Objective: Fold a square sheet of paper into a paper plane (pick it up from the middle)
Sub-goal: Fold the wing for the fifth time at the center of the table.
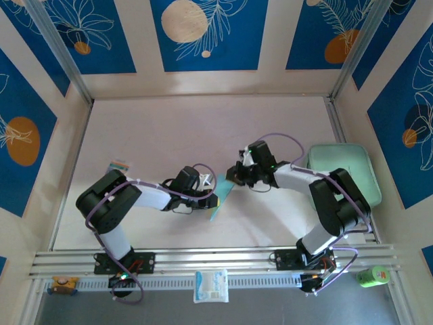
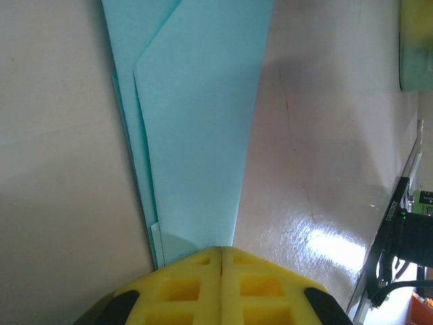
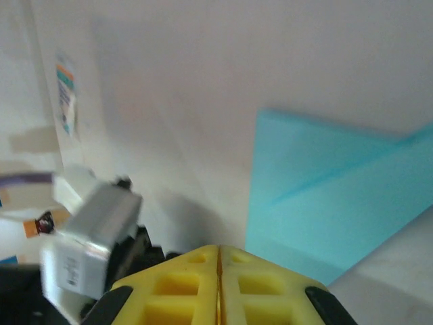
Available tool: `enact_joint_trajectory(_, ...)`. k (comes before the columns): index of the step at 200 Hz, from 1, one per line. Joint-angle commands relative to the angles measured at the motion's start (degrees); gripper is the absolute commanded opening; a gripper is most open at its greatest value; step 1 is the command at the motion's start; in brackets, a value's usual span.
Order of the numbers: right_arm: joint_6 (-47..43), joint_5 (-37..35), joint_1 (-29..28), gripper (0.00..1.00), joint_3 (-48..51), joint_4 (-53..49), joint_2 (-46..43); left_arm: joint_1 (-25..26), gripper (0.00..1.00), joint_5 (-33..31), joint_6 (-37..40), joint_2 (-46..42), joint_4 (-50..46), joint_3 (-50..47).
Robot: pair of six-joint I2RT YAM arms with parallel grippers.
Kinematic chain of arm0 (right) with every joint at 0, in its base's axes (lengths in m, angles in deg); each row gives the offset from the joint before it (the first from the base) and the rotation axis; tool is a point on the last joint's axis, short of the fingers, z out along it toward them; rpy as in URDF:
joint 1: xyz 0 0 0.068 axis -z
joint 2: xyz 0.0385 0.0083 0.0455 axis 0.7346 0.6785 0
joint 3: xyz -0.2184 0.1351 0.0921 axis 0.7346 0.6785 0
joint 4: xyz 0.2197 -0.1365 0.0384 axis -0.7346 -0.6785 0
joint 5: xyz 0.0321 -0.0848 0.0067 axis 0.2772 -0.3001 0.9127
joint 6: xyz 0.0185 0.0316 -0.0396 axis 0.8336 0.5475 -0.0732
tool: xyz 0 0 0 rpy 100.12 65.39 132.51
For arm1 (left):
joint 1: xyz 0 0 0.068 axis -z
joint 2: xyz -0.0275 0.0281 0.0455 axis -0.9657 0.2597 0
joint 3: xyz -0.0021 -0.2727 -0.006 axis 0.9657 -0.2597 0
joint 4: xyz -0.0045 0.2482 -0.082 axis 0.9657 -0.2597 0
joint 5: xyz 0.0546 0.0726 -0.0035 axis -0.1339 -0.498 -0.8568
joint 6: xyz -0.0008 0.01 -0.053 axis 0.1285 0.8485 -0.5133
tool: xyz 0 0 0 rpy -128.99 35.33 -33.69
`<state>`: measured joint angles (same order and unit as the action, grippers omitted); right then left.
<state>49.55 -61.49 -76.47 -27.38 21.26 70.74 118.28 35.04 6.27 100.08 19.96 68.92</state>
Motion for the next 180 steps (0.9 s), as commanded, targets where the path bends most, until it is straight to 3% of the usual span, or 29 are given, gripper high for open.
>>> enact_joint_trajectory(1, 3.4, -0.4, -2.7, 0.08, 2.4, 1.8, 0.8, 0.1, 0.00, -0.7, -0.6, 1.6, -12.2, -3.7)
enact_joint_trajectory(62, 4.2, -3.5, -4.5, 0.04, 4.4, 0.6, 7.2, 0.2, 0.00, 0.5, -0.9, -0.1, -12.2, -3.3)
enact_joint_trajectory(129, 3.8, -4.9, -4.0, 0.04, 3.6, -2.5, 6.4, 1.4, 0.02, 1.8, -0.1, -11.0, -18.4, 1.2)
enact_joint_trajectory(159, 3.7, -4.9, -4.0, 0.04, 3.4, -2.9, 6.4, 1.7, 0.04, 5.5, -1.1, -9.5, -13.9, 1.3)
enact_joint_trajectory(180, 3.7, -4.8, -4.0, 0.04, 3.4, -2.6, 6.2, 1.9, 0.05, 4.7, -0.9, -7.5, -13.3, 1.9)
